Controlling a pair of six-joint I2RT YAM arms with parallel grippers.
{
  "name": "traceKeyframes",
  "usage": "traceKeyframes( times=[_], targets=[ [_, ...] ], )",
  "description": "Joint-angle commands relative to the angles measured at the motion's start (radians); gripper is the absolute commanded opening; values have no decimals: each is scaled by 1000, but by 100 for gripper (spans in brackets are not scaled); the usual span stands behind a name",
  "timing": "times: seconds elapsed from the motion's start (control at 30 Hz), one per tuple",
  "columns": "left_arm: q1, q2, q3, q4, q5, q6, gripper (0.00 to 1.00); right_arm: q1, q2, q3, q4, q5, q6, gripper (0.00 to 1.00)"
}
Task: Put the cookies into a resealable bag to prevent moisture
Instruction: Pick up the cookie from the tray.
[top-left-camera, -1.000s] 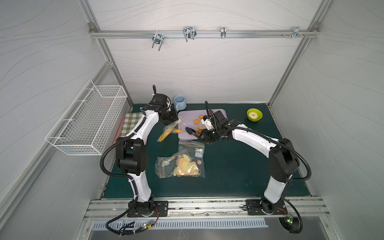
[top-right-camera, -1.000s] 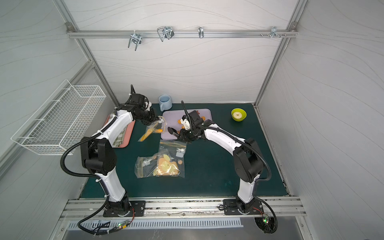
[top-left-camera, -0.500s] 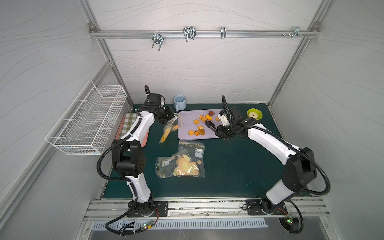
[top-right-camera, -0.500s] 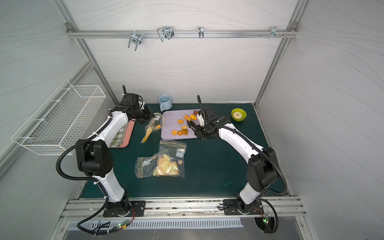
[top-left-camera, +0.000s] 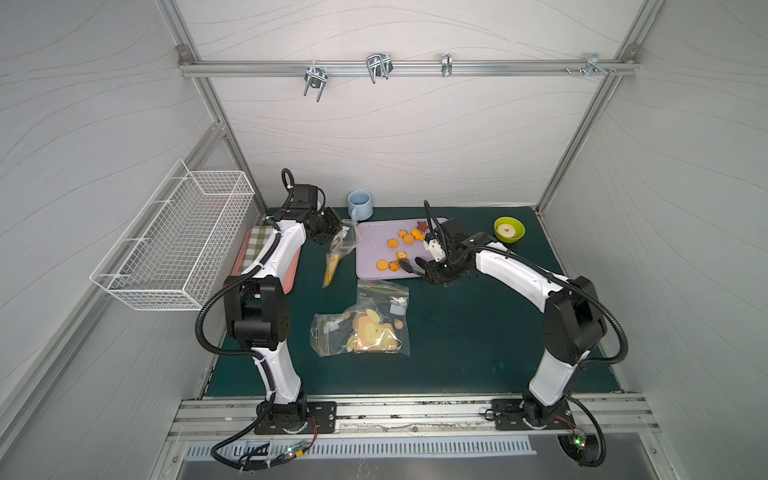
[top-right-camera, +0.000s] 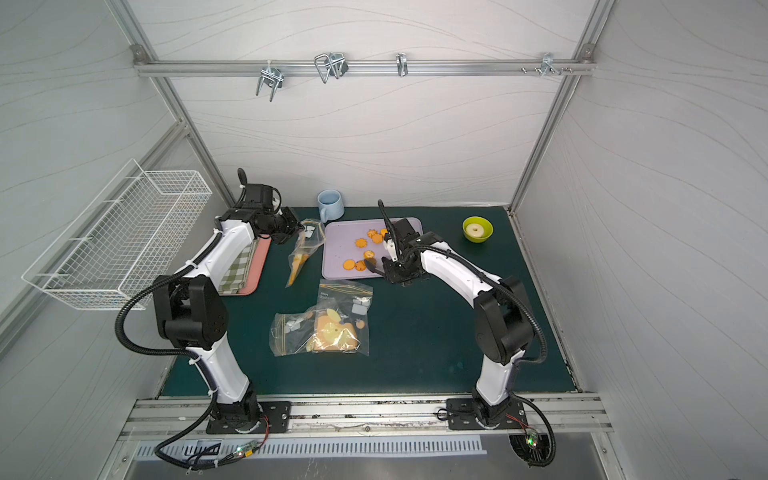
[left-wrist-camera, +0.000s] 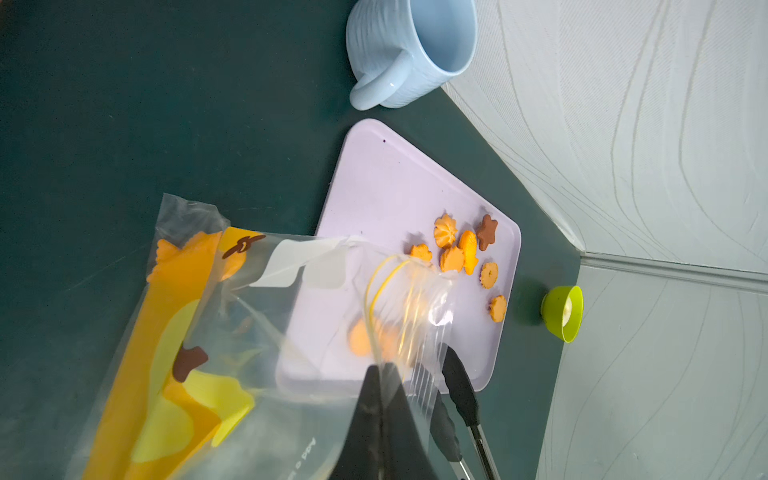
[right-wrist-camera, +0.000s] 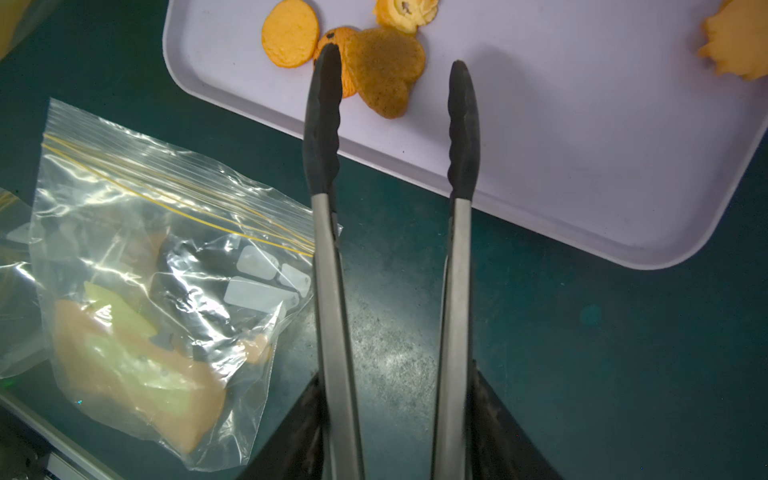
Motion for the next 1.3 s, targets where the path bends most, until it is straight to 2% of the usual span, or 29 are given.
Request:
traceKeyframes(
  times=[0.0,0.23,0.53,0.73,0.97,1.1,1.27],
  targets=[
    [23,4,2,49,31,-22,0,10,36,54,-27,1,-31,53],
    [27,4,-5,53,42,-21,0,34,87,92,-49,37,-39,54],
    [27,8,-5,56,53,-20,0,44,117,108,-61,60,-46,48],
    [27,13,-5,63,75,-19,0,43,89,87,-38,89,-22,42],
    [25,31,-3,78,110,-23,0,20,-15,32,30,158,33,41],
    [18,39,-3,85,122,-25,0,9,-88,7,79,127,38,40],
    [-2,44,0,88,130,-23,0,14,-122,25,114,18,41,40]
  ],
)
